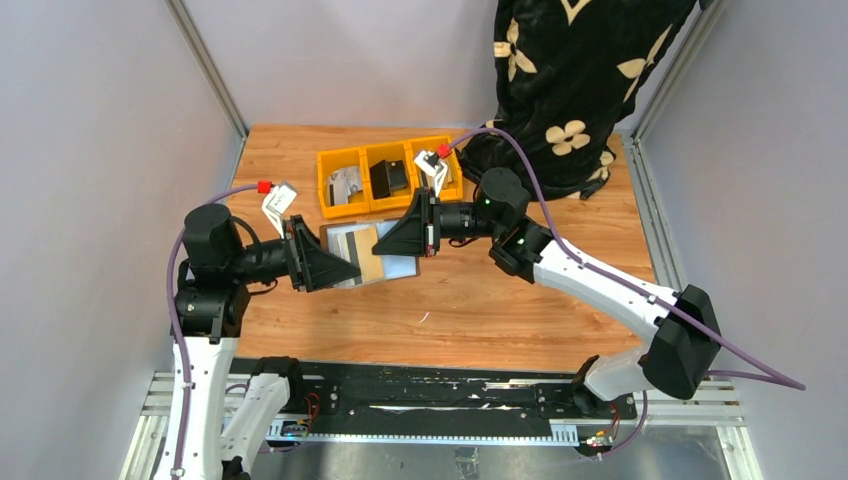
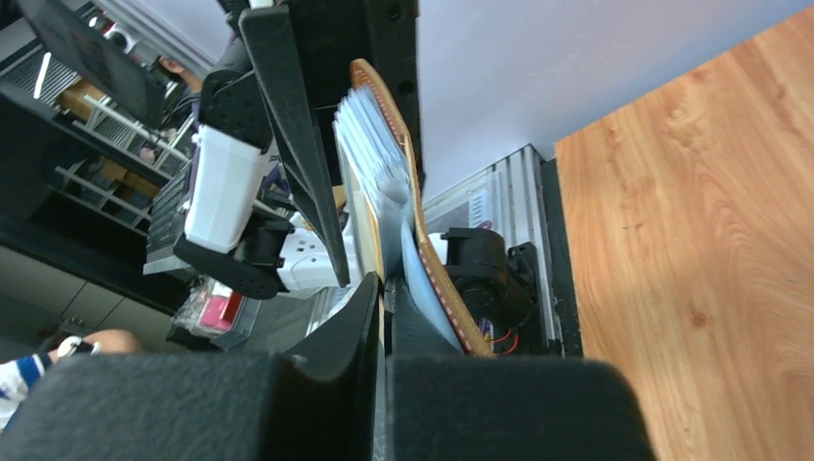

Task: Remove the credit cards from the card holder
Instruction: Remove the credit card from the card holder.

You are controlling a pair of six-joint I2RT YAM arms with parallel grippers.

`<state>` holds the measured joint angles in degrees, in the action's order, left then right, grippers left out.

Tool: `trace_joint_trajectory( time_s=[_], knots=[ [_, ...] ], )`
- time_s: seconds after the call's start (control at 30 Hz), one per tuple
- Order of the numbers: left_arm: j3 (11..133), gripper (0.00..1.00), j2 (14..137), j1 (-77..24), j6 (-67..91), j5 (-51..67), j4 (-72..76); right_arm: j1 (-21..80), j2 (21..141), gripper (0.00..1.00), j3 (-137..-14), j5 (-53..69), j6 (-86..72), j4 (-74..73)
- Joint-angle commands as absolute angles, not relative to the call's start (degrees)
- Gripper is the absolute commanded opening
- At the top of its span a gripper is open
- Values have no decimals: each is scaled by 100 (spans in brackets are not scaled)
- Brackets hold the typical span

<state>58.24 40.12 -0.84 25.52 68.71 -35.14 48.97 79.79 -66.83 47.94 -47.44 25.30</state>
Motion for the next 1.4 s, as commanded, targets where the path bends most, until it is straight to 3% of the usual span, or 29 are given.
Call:
trace_joint_trajectory(
  time_s=[0.0, 0.07, 0.17, 0.37, 0.5, 0.8, 1.2, 1.3, 1.37],
  knots=[
    [5664, 45, 4031, -119, 3288, 7559, -2603, 5045, 8027, 0, -6442, 5204, -5357, 3493],
    [5605, 53, 4034, -114, 3452, 7692, -2433, 5052, 8008, 0, -6404, 5260, -5489, 3705],
    [5589, 56, 4084, -114, 3526, 7761, -2343, 5084, 8023, 0, -6407, 5299, -5578, 3825],
    [5743, 42, 4174, -115, 3327, 8170, -2566, 5069, 7967, 0, -6375, 5240, -5563, 3795],
    [5962, 42, 4223, -114, 2565, 8344, -3416, 4990, 7857, 0, -6355, 5130, -5384, 3555],
    [6094, 37, 4302, -119, 2515, 8436, -3463, 4740, 7425, 0, -6062, 5047, -5159, 3182],
    [6140, 18, 4302, -119, 2478, 8368, -3464, 4790, 7350, 0, -5880, 5147, -5436, 3563],
    [6171, 14, 4300, -115, 2474, 8311, -3464, 4790, 7307, 17, -5890, 5097, -5353, 3398],
    [6175, 12, 4298, -115, 2474, 8263, -3463, 4798, 7295, 22, -5876, 5073, -5408, 3489]
  ],
)
